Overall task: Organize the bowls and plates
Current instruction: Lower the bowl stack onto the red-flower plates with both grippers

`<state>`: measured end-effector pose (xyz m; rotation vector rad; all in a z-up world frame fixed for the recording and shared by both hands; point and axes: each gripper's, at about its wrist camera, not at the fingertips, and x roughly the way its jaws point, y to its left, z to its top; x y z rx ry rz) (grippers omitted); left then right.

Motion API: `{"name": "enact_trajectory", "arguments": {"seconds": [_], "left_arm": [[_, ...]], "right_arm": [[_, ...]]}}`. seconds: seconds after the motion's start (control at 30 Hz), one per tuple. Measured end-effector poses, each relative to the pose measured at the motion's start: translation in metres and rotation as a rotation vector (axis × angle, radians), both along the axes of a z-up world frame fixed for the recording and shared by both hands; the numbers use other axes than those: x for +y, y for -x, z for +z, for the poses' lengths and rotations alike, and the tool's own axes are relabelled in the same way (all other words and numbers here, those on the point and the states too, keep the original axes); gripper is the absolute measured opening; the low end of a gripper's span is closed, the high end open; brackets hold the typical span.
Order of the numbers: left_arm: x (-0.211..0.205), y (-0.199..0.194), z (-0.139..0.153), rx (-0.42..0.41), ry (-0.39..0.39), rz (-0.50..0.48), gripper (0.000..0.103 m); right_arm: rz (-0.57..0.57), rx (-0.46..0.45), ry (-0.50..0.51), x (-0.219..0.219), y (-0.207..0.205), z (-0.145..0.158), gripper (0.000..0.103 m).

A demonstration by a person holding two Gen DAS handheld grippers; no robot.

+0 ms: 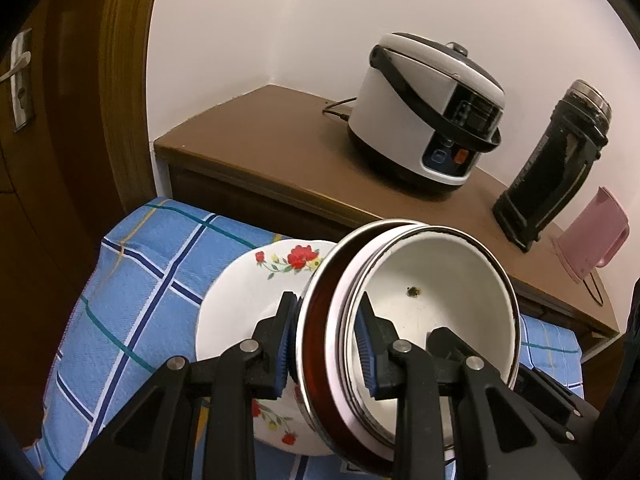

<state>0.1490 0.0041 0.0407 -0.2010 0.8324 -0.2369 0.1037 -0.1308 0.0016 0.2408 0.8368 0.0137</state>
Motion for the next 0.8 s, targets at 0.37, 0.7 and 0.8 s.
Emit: {"name": "enact_trajectory", "arguments": {"seconds": [0.37, 0.7, 0.8], "left_arm": [[0.004, -0.014, -0.021, 0.053, -0.006, 0.024, 0.031], [0.011, -0.021, -0.034, 0.085, 0.006, 0.038, 0.031], [0.012, -0.022, -0.036, 0.09, 0.006, 0.039, 0.031]], "right_arm": [[0.016, 0.055, -0.011, -0.001, -0.025, -0.02, 0.026], [0.034, 0.088, 0.009, 0.006, -0.039, -0.027, 0.026], [0.037, 0.096, 0.016, 0.01, -0.042, -0.028, 0.026]]}}
